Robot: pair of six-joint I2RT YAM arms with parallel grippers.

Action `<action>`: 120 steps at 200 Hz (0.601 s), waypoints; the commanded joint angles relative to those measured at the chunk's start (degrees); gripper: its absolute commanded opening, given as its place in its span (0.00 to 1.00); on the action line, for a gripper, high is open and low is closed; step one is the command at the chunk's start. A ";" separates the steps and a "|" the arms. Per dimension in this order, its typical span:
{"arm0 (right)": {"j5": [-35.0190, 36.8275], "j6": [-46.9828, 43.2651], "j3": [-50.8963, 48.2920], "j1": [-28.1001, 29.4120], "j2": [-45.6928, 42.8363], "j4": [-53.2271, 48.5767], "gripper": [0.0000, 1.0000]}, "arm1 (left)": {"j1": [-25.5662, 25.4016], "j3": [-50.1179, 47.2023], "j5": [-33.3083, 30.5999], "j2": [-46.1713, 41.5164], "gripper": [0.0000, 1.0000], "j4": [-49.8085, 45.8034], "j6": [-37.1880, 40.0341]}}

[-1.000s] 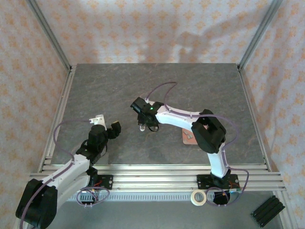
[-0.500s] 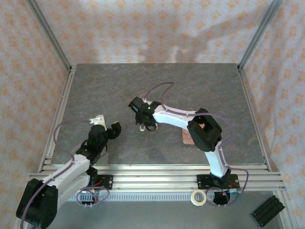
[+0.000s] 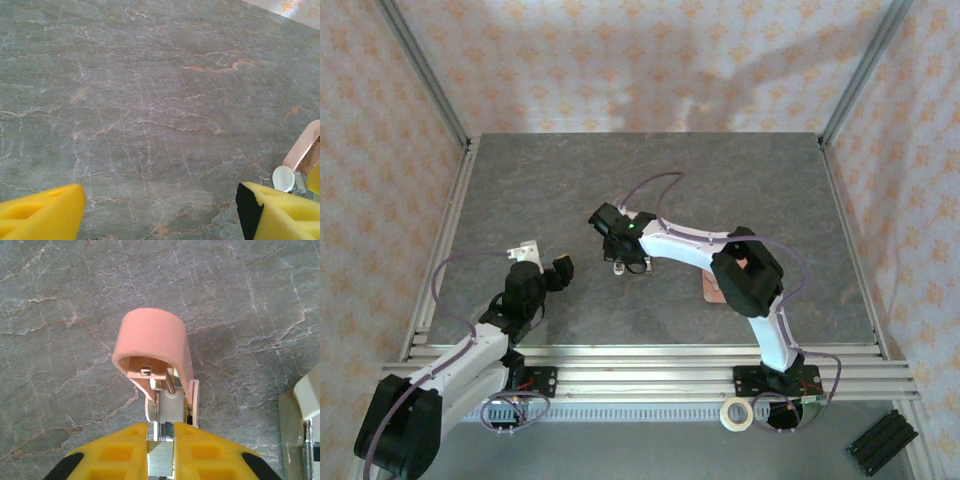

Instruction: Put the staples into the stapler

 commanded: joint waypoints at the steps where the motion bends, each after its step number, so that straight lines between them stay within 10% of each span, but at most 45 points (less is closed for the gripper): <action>1: 2.13 -0.09 1.42 0.46 0.91 -1.67 0.17 | 0.69 -0.34 0.31 0.50 0.80 0.98 -0.21; 120: 4.19 -1.40 1.68 0.46 1.80 -3.24 0.17 | 0.96 -0.07 0.93 1.79 0.79 1.91 0.19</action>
